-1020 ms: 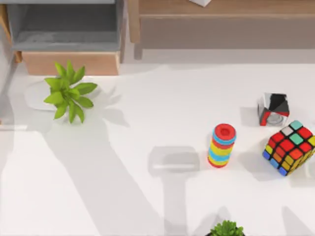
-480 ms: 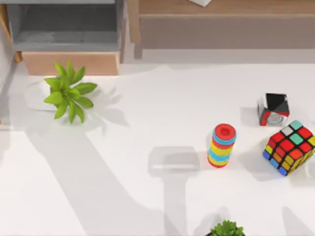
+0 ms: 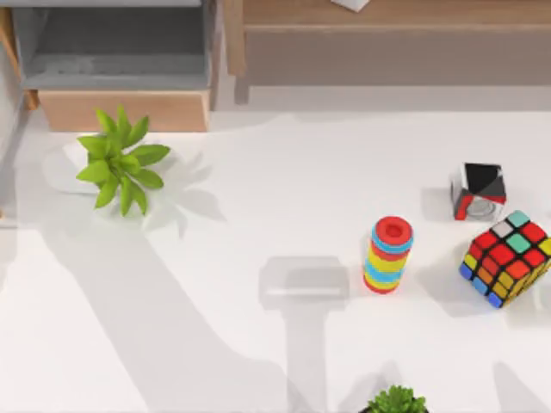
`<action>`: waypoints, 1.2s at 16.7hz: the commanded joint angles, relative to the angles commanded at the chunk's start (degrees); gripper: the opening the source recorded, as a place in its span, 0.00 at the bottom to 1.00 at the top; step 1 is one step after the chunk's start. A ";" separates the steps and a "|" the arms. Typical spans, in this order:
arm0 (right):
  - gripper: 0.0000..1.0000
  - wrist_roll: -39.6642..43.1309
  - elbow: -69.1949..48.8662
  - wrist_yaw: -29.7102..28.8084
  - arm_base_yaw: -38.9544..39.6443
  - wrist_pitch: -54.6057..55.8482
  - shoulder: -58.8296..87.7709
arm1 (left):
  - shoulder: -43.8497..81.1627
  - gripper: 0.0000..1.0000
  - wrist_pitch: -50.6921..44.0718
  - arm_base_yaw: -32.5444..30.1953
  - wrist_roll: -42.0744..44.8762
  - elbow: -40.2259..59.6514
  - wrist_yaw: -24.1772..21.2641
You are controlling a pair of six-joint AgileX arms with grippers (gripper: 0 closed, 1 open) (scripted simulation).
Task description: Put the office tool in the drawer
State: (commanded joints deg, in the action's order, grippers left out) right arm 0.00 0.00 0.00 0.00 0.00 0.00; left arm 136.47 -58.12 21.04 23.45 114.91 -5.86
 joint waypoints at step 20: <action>1.00 0.00 0.00 0.00 0.00 0.00 0.00 | 0.00 1.00 0.00 0.00 0.00 0.00 0.00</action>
State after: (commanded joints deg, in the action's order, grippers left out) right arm 0.00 0.00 0.00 0.00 0.00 0.00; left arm 136.47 -58.12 21.04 23.45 114.91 -5.86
